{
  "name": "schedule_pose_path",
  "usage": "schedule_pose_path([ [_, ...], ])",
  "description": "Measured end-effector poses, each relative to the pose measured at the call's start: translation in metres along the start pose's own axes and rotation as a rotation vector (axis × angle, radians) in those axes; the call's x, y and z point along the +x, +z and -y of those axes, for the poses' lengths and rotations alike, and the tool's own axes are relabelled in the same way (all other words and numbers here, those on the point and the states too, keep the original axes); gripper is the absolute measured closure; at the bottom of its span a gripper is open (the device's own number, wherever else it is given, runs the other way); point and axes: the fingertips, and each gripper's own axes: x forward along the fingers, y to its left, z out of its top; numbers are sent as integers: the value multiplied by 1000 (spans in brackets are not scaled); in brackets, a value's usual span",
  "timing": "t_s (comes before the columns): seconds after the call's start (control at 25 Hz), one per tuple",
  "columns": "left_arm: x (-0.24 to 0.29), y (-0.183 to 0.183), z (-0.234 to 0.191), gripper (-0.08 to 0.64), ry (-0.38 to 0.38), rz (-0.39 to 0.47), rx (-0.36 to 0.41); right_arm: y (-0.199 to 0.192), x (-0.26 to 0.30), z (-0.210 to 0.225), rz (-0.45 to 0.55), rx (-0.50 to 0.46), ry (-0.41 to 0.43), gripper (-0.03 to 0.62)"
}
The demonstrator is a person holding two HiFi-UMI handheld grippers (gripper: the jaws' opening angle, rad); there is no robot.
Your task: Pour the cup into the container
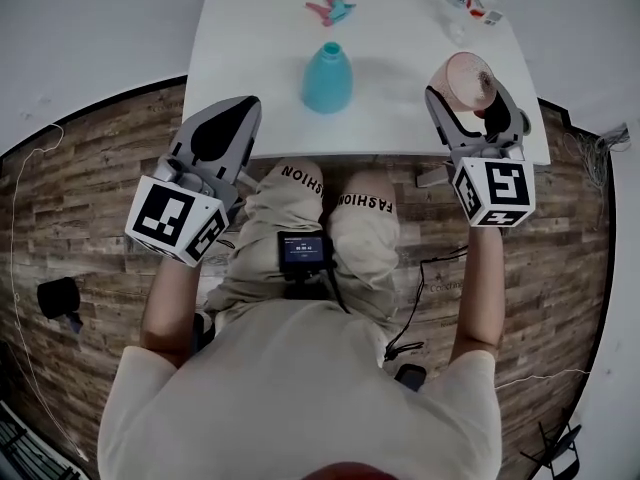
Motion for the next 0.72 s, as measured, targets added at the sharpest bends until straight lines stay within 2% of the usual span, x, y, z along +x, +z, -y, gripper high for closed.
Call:
schedule_pose_path([
  [0.2,0,7,-1,549,-1,10,10,3,1,2,5,1,-5,218],
  [0.72,-1,0,-1,549,4,4,7,-2,1,4,3,5,-10,218],
])
